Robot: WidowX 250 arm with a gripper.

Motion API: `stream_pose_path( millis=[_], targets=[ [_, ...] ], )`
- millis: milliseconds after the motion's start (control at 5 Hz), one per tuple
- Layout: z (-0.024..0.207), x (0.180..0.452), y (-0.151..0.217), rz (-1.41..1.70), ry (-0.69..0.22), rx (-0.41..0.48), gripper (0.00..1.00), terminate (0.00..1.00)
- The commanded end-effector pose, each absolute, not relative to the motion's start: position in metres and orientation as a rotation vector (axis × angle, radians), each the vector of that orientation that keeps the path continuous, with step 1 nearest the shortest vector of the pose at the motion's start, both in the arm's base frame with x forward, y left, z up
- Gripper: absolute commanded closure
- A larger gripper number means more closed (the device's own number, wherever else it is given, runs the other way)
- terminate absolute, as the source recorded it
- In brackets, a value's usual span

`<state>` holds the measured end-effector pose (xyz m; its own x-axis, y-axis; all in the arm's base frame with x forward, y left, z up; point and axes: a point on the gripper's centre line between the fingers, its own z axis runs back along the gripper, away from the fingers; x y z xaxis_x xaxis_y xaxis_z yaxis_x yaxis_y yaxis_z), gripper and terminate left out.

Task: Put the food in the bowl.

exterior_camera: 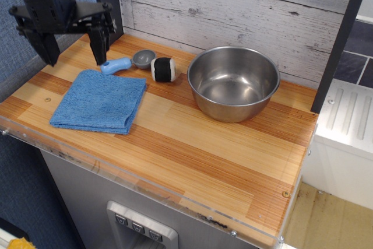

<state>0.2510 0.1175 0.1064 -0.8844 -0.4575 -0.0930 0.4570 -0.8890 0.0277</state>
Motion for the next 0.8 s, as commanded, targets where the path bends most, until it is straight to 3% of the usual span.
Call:
stream_pose_path(
  millis=[0, 200, 600],
  targets=[
    [0.118, 0.319, 0.113, -2.673, -0.061, 0.363, 0.0, 0.0],
    [0.116, 0.348, 0.104, -2.654, -0.047, 0.418, 0.0, 0.0],
    [0.08, 0.37, 0.083, -2.702, 0.015, 0.359, 0.0, 0.0]
  ],
)
